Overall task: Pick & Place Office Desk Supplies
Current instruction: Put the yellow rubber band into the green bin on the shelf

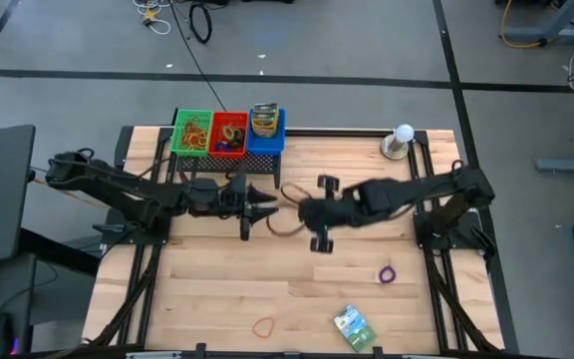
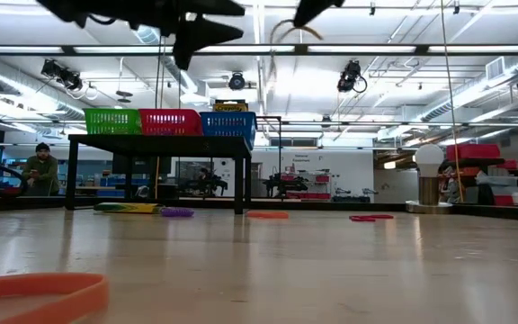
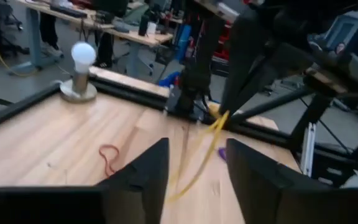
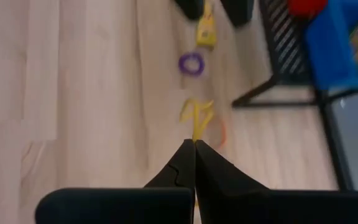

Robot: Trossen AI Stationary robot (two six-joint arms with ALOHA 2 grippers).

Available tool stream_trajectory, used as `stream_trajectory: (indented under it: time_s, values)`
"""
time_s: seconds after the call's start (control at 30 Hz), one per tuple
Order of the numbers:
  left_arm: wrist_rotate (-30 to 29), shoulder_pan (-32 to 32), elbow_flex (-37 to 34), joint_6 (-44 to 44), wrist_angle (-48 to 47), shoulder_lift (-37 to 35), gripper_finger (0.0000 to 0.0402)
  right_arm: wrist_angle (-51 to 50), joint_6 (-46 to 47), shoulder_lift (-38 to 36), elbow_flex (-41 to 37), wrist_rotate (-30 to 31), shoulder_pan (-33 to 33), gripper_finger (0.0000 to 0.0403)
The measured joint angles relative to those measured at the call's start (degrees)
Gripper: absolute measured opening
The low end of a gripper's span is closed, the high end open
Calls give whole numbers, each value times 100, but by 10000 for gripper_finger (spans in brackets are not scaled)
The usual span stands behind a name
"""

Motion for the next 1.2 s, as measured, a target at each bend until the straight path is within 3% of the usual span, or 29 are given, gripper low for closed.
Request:
stream_trajectory:
  time_s: [0.2,0.37,0.5,0.73,0.87,1.03,1.2]
  values:
    - [322,295,725,-13,-572,339,224,684,-774,-145,1,-308,-452,2]
    - [625,295,1414,343,-1013,899,236,868,-948,-143,2,-481,-638,2]
    - [597,354,1826,371,-2107,1020,186,892,-956,-159,2,-488,-719,2]
    - [670,509,1928,339,-2530,755,18,944,-1095,-284,2,-487,-762,2]
    - [774,679,1926,151,-2558,568,5,1061,-1029,-363,2,-356,-762,15]
    - [753,867,1926,-138,-2678,231,4,1005,-958,-567,0,-125,-762,67]
    - [377,907,1925,-418,-3045,-84,4,651,-950,-1005,-170,-106,-821,99]
